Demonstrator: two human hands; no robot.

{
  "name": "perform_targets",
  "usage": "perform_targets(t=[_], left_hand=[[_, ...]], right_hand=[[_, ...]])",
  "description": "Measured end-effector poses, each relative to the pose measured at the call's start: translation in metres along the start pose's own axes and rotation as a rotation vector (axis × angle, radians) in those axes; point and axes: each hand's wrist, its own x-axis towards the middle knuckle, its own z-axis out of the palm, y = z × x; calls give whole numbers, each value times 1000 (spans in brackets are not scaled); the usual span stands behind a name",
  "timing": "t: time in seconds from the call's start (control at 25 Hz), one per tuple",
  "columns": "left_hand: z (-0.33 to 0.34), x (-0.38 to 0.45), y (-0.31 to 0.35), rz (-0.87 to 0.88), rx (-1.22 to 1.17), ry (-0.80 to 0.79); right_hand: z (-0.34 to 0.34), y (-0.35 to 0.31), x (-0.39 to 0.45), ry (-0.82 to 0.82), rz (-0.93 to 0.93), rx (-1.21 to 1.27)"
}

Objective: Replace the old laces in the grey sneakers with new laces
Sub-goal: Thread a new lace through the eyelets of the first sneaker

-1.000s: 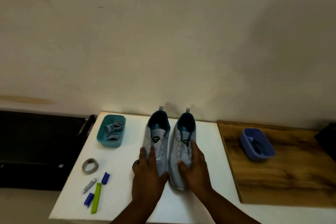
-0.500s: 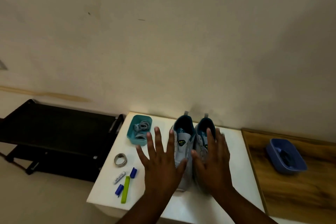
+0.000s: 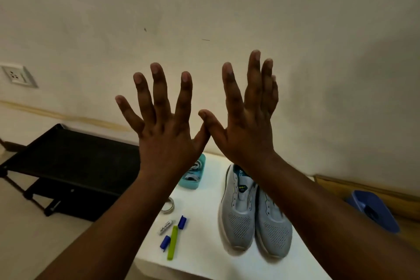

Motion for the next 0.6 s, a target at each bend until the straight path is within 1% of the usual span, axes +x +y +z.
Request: perform_targets(t=[0.08,0.12,0.16,0.24,0.32,0.4,0.44,0.6], left_hand=[[16,-5,-8,17,-3,-43],[29,-10,-15,34,-15,-81],[45,-17,-24,46,-33,-133],[80,-38,-46,18,-59,-265],[109,-63,-66,-65,-66,-394],[126,-83,-78,-116,-44,-476],[134,-92,-83,-124,-21,-497],[159,-111,-85,-131,23,-508]], right_hand=[[18,-3,-10,-19,7,83],[31,-3,-19,-50,43,146],[48,-1,-30,-115,113,211],[88,6,-59,-323,279,269],[133,16,-85,-577,371,196],[171,26,-102,-823,346,73],[189,29,-105,-911,300,16],[244,34,-105,-1105,134,-184]])
